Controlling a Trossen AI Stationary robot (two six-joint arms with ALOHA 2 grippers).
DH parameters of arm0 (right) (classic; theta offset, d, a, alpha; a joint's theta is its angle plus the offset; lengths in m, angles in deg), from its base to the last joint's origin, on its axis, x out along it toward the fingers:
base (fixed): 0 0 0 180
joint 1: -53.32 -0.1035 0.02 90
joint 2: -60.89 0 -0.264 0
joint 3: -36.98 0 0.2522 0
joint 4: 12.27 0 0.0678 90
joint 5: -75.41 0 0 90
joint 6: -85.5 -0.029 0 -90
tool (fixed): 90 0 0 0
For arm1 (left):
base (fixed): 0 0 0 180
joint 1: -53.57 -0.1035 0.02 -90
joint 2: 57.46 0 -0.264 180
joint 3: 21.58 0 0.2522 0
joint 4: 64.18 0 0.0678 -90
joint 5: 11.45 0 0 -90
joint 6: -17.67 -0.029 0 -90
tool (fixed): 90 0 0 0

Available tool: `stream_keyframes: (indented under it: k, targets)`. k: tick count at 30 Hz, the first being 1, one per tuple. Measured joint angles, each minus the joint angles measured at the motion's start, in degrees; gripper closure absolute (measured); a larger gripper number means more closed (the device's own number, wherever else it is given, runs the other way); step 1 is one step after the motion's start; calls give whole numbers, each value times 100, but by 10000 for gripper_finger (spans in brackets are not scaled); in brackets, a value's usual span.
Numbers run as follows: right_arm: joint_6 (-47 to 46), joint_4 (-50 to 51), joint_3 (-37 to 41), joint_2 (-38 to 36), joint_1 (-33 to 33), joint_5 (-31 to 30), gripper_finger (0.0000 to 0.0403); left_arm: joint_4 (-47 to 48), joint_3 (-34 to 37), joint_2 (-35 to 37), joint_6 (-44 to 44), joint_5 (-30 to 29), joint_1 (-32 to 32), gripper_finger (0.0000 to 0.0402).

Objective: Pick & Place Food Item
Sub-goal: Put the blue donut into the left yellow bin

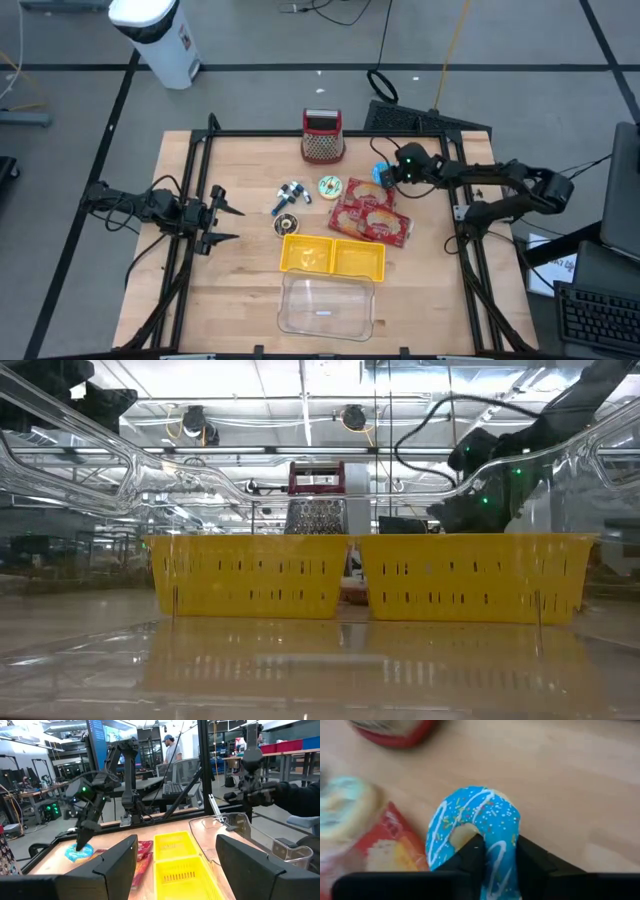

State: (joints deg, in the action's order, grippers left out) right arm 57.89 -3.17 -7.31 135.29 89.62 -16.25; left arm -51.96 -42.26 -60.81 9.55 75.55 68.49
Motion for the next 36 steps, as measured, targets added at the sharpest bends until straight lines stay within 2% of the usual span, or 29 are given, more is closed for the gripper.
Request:
stream_keyframes:
  k: [6, 12, 15, 19, 22, 28, 30, 32, 36]
  targets:
    - [132, -527, 0, -674, -2, 627, 369, 0, 0, 0, 0, 0, 0, 133]
    - [216, -1411, 0, -1121, -294, 1646, 367, -322, 0, -1, 2, -124, 0, 133]
    - [411, -1930, 0, -1136, -651, 1997, 364, -714, 0, 0, 427, -50, 0, 133]
    - [861, -2505, 0, -1047, -1238, 1875, 363, -1124, 0, 0, 957, 0, 0, 133]
    - [1180, -2993, 0, -891, -1613, 1758, 363, -1077, 0, -2, 1421, -69, 0, 133]
    - [1669, -4038, -1, -306, -2221, 1349, 363, -1089, 0, -320, 2628, -1566, 0, 133]
    - [1828, -4236, -2, -111, -2329, 1207, 362, -1248, 0, -661, 2930, -1984, -1, 133]
    - [1983, -4494, -2, 100, -2413, 1028, 362, -1431, 0, -1130, 3202, -2110, 0, 133]
    - [2450, -5025, -1, 497, -2514, 589, 362, -2289, -3, -2555, 3612, -2451, -21, 133]
